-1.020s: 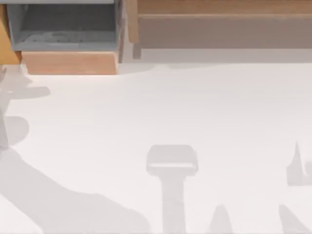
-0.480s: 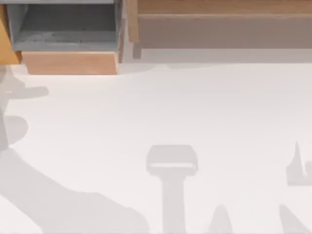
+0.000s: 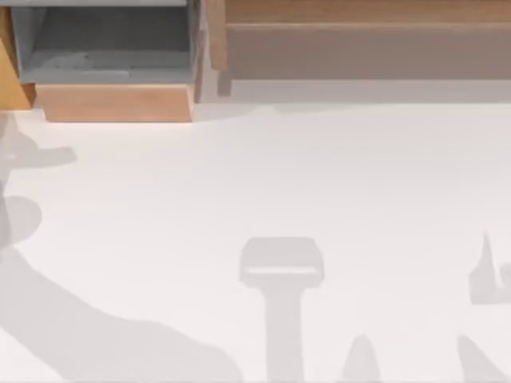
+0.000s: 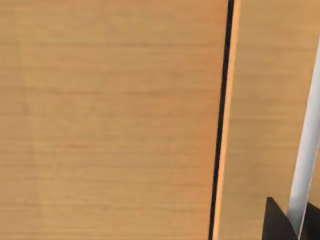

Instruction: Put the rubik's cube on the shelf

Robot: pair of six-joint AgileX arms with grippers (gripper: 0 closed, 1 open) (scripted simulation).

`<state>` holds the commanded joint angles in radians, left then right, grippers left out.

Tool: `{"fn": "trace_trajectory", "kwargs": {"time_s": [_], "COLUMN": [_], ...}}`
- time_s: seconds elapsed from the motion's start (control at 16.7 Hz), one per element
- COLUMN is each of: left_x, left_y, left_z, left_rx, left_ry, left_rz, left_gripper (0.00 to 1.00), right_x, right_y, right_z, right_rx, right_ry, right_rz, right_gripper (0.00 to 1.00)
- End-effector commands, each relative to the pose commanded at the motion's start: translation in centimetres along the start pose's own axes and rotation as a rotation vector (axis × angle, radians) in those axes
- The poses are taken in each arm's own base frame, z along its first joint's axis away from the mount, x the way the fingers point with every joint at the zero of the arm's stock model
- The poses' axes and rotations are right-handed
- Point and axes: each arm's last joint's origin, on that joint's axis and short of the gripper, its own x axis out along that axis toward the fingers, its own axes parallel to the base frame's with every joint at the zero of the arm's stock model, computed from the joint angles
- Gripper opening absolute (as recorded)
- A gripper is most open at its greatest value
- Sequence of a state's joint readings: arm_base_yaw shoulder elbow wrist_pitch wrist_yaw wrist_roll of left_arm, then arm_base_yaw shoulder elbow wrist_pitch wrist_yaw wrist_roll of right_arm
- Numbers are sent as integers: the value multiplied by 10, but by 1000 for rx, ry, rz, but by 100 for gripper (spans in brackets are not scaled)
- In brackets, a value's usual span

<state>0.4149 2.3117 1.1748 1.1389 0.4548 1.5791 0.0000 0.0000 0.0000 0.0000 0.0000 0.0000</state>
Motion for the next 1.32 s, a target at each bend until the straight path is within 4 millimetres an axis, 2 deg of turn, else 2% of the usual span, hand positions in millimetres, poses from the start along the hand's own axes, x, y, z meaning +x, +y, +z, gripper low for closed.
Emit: {"fn": "trace_trajectory", "kwargs": {"time_s": [0.24,0.36,0.78,1.14,1.32], "left_x": [-36,-49,-57,-109,-115], "left_y": [-14,-9,-7,-9,-8], "left_z": [5,5,4,5,4], "left_rx": [-26,-17,-10,-20,-13], "left_ry": [-1,-1,-4,-7,-6], "left_rz": [-51,-31,-26,-34,-29], "left_gripper": [0,0,0,0,0], "right_x": [0,0,0,0,0], "right_y": [0,0,0,0,0], "right_z": [0,0,0,0,0], "right_rx": [0,0,0,0,0], "right_ry": [0,0,0,0,0], "right_rz": [0,0,0,0,0], "right_gripper": [100,100,100,100,100]}}
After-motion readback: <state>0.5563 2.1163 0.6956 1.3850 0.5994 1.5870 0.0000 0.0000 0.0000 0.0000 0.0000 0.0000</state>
